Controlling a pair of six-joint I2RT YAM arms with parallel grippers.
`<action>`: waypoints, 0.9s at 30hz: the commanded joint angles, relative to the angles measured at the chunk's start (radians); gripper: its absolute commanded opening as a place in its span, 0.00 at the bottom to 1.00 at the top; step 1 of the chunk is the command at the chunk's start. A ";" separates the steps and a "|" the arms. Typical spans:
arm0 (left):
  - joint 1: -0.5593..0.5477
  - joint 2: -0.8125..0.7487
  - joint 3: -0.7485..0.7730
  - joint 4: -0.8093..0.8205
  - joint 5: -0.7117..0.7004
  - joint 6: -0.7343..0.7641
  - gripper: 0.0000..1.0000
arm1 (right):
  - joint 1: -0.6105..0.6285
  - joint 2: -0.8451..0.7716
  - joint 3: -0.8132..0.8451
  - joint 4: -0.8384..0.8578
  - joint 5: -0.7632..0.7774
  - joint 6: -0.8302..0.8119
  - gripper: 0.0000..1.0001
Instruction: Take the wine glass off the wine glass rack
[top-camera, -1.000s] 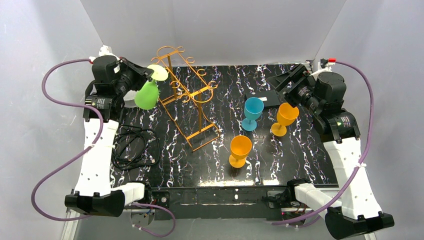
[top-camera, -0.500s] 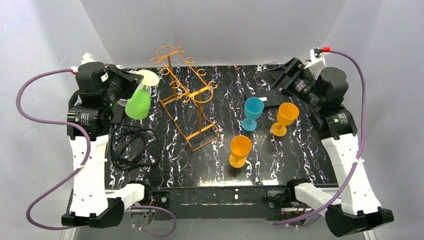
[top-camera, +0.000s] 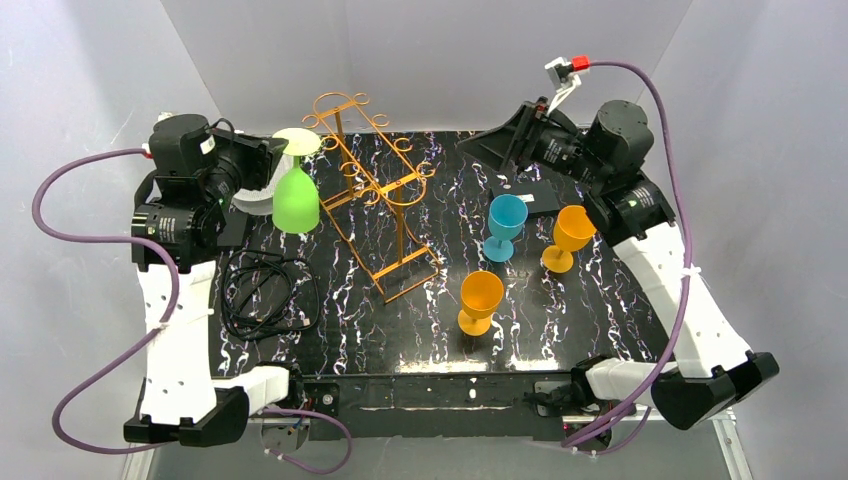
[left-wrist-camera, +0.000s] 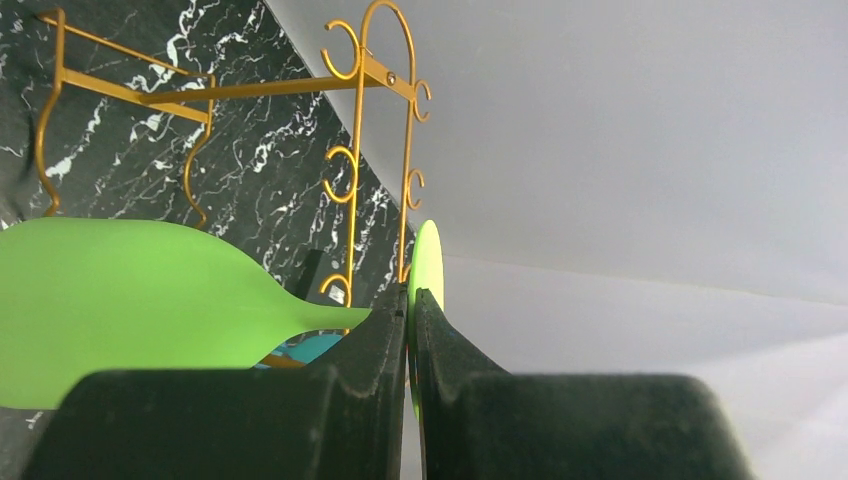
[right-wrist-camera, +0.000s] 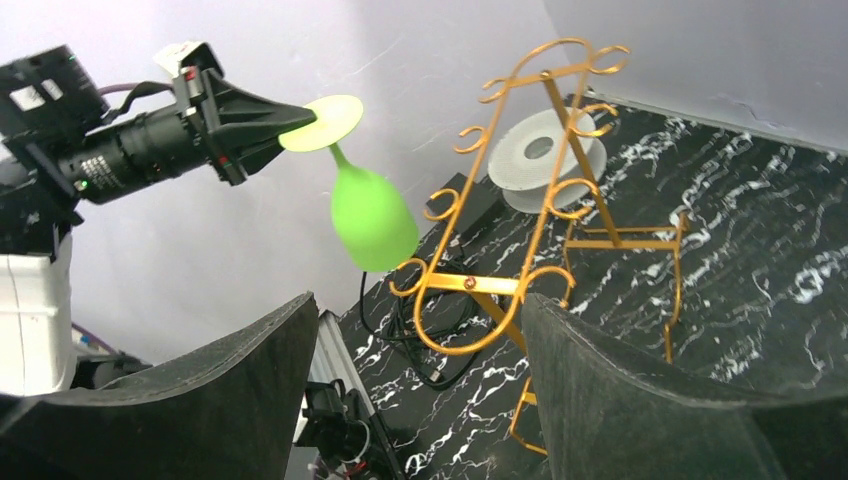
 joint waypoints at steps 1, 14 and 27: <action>-0.005 -0.007 0.063 -0.024 -0.013 -0.097 0.00 | 0.053 0.027 0.084 0.097 -0.038 -0.087 0.82; -0.004 0.044 0.111 -0.010 0.100 -0.242 0.00 | 0.142 0.146 0.172 0.205 -0.088 -0.168 0.82; -0.048 0.117 0.212 0.001 0.183 -0.385 0.00 | 0.206 0.201 0.214 0.245 -0.113 -0.188 0.82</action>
